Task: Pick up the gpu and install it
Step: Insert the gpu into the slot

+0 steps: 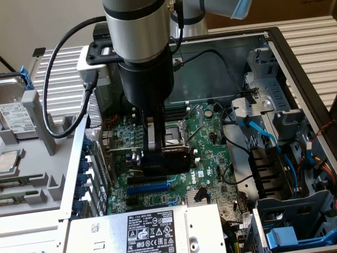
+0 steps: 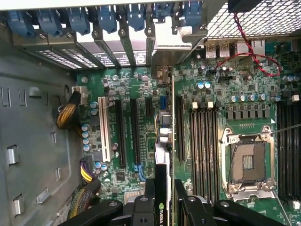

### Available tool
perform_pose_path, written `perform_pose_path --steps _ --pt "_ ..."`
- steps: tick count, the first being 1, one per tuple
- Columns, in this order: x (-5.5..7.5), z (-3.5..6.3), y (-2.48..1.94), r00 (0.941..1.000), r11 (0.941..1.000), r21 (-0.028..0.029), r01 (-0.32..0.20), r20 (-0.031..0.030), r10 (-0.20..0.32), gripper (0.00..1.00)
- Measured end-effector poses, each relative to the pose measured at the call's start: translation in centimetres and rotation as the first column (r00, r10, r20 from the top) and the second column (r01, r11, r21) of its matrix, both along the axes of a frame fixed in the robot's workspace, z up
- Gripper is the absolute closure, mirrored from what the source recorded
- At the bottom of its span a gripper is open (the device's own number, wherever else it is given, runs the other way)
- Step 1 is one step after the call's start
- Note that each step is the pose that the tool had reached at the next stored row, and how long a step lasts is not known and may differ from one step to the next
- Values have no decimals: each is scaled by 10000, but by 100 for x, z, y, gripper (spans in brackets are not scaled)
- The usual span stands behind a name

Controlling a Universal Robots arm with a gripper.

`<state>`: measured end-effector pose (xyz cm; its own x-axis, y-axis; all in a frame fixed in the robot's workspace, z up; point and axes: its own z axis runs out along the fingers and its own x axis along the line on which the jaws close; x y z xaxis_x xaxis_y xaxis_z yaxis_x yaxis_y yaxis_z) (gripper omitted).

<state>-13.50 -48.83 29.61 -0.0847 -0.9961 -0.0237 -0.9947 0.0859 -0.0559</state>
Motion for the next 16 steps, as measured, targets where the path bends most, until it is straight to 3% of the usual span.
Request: perform_pose_path --steps 10,16 --pt "-61 -85 26 10000 10000 -91 -1 3 1 74" --pt "-82 -104 40 10000 9999 -104 -1 4 1 74"
